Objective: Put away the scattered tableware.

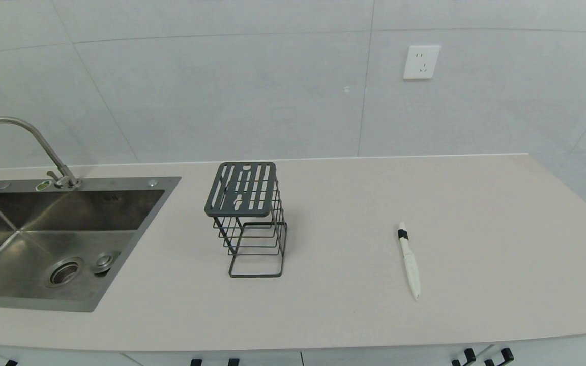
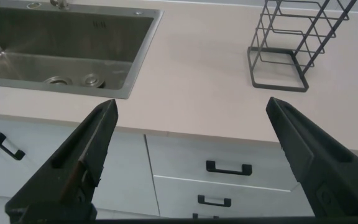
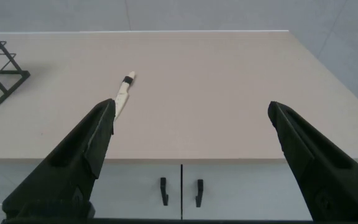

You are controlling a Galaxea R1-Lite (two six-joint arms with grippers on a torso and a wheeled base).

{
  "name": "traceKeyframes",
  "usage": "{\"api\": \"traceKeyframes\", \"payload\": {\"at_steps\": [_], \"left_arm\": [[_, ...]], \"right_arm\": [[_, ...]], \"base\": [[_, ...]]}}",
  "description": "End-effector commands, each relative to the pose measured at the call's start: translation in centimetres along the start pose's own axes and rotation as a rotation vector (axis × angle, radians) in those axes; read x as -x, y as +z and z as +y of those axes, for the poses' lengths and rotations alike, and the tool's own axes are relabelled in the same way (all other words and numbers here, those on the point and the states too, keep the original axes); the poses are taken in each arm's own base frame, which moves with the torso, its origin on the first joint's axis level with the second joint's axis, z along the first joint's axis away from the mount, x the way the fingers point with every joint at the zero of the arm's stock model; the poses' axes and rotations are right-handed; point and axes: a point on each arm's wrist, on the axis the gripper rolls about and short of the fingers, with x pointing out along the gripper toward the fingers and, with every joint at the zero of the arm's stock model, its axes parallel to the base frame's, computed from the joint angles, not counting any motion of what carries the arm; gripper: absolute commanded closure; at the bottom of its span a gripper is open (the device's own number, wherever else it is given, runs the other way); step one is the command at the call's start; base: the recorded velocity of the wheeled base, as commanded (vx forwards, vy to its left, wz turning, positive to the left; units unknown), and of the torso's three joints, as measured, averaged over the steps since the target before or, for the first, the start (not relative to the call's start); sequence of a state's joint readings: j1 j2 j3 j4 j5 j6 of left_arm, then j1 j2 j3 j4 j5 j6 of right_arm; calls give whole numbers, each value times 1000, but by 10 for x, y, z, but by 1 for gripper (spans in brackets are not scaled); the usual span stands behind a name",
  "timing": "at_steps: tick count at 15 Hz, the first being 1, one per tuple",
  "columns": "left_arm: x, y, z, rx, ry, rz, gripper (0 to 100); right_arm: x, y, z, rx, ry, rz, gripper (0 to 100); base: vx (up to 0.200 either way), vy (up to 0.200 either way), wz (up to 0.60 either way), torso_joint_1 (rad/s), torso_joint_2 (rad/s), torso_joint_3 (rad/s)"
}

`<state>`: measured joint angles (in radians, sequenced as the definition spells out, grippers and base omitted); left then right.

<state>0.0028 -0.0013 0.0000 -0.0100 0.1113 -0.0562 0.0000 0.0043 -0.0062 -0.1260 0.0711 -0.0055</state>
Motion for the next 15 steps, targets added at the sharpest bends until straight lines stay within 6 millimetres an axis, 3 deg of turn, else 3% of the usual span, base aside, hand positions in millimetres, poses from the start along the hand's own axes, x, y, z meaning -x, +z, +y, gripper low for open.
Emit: {"api": "traceKeyframes", "payload": {"at_steps": [1, 5, 7, 11, 15], "left_arm": [[0, 0, 0, 1, 1, 0, 0], [0, 0, 0, 1, 0, 1, 0], [0, 0, 0, 1, 1, 0, 0], [0, 0, 0, 1, 0, 1, 0], [0, 0, 0, 2, 0, 1, 0]], "right_arm": [[-3, 14, 1, -2, 69, 5, 0], [-30, 47, 1, -23, 212, 136, 0], [-44, 55, 2, -30, 269, 200, 0], [-66, 51, 5, -39, 337, 341, 0], [-103, 56, 16, -46, 470, 493, 0]], "base": [[0, 0, 0, 0, 0, 0], [0, 0, 0, 0, 0, 0], [0, 0, 0, 0, 0, 0], [0, 0, 0, 0, 0, 0], [0, 0, 0, 0, 0, 0]]}}
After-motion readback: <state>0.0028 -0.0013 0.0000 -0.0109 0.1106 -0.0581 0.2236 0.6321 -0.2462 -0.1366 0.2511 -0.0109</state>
